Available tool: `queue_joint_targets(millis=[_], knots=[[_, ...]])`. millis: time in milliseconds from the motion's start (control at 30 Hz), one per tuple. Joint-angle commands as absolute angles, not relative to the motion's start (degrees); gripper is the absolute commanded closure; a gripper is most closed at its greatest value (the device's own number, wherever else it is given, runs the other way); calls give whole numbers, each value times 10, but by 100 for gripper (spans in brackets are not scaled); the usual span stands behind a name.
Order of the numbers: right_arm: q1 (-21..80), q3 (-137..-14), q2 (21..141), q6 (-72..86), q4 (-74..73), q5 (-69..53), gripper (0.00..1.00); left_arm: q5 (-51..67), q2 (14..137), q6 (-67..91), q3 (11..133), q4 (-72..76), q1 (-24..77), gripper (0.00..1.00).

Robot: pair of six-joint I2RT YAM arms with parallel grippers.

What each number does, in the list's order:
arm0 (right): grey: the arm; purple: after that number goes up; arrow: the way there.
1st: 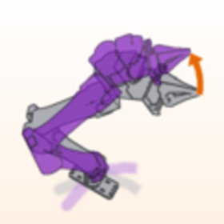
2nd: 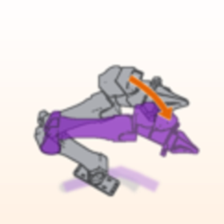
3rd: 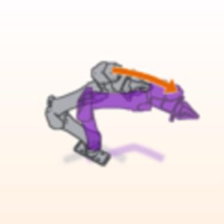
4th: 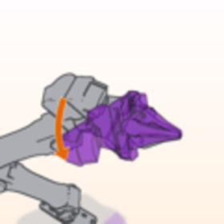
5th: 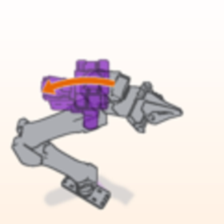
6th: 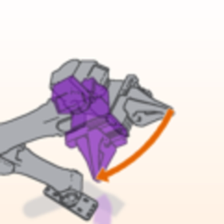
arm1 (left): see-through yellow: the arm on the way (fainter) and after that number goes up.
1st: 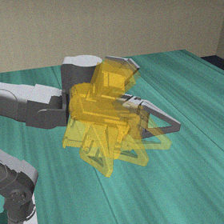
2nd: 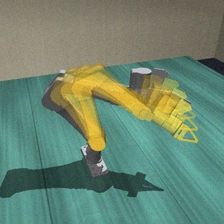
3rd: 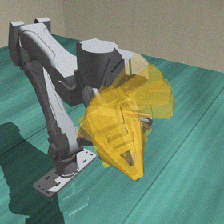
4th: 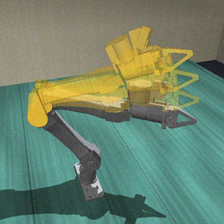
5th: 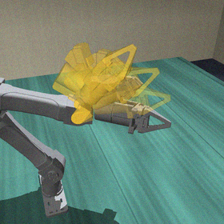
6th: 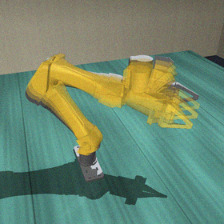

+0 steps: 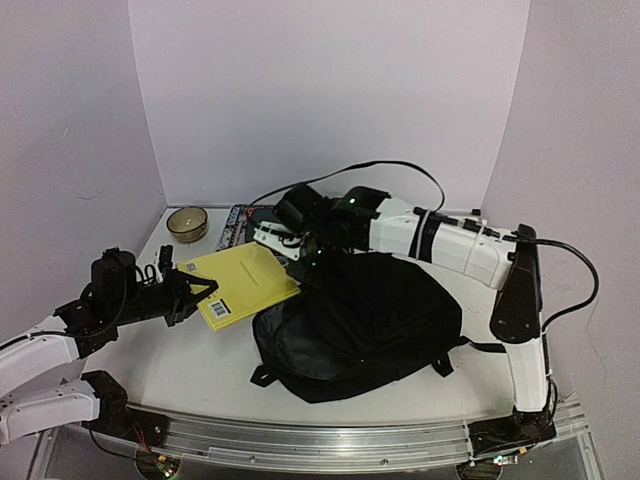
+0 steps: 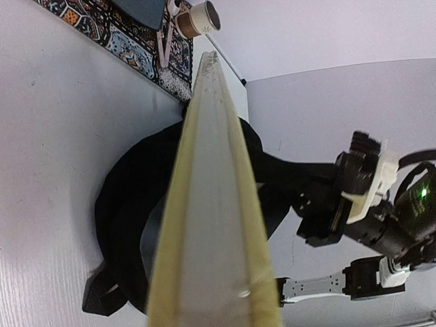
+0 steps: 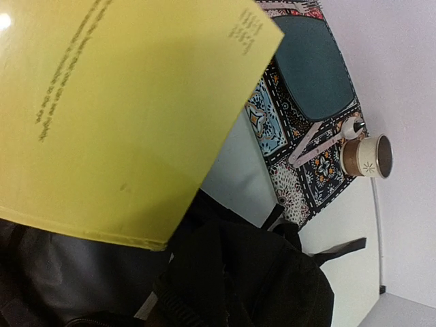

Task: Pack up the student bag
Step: Move the student bag to the center of the board, then hold the largest pocket of the student bag.

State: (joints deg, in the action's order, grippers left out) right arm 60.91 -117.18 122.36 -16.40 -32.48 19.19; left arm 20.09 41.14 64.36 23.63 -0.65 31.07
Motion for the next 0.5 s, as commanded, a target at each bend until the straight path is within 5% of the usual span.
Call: queue_joint_targets(millis=[0, 467], knots=[[571, -1161, 1160, -127, -343, 92, 100, 247, 405, 644, 276, 35, 310, 100], [532, -1174, 1129, -90, -343, -20, 100, 266, 442, 659, 285, 83, 365, 100]])
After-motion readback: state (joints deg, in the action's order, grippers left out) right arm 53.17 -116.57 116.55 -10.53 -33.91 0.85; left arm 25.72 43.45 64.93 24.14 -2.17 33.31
